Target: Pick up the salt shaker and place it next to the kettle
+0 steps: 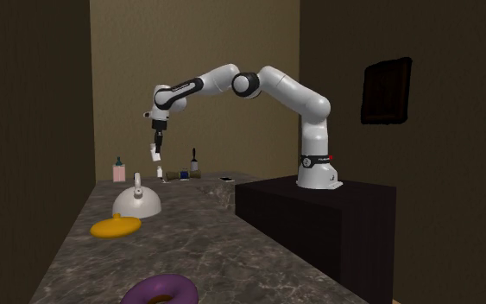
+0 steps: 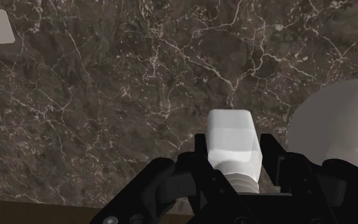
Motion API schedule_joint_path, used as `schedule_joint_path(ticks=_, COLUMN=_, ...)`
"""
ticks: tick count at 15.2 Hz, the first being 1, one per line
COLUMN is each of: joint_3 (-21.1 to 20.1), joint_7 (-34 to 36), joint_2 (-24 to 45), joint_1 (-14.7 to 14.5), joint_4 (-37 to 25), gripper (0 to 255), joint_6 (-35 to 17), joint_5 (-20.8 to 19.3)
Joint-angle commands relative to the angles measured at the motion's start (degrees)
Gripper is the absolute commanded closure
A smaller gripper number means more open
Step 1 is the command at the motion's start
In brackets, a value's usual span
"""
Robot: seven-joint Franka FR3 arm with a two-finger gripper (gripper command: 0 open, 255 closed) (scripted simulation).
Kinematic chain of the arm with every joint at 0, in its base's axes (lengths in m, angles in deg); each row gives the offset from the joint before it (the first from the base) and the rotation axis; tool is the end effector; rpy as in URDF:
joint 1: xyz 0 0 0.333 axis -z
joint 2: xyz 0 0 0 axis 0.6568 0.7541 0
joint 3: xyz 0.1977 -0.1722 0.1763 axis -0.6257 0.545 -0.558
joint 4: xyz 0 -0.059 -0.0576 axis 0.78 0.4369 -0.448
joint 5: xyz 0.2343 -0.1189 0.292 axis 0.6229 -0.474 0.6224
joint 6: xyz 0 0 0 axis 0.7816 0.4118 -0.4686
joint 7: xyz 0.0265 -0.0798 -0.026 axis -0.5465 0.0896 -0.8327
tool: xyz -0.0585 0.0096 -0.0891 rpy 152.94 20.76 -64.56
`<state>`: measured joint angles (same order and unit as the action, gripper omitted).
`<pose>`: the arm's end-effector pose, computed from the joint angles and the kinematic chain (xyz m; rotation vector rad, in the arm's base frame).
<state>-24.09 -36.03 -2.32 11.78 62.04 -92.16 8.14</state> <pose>0.4238 -0.6714 0.3070 2.9880 -0.4299 0.1095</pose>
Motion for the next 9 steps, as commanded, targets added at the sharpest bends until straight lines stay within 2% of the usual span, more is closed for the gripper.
schedule_joint_path(ticks=1, joint_3=-0.03, joint_7=-0.13, joint_2=0.00, joint_1=-0.05, joint_4=1.71, gripper=255, joint_6=-1.73, joint_5=0.07)
schedule_joint_path(ticks=9, joint_3=-0.27, joint_7=-0.23, joint_2=2.79, joint_1=-0.01, joint_4=3.00, gripper=255, joint_6=-5.79, joint_5=0.32)
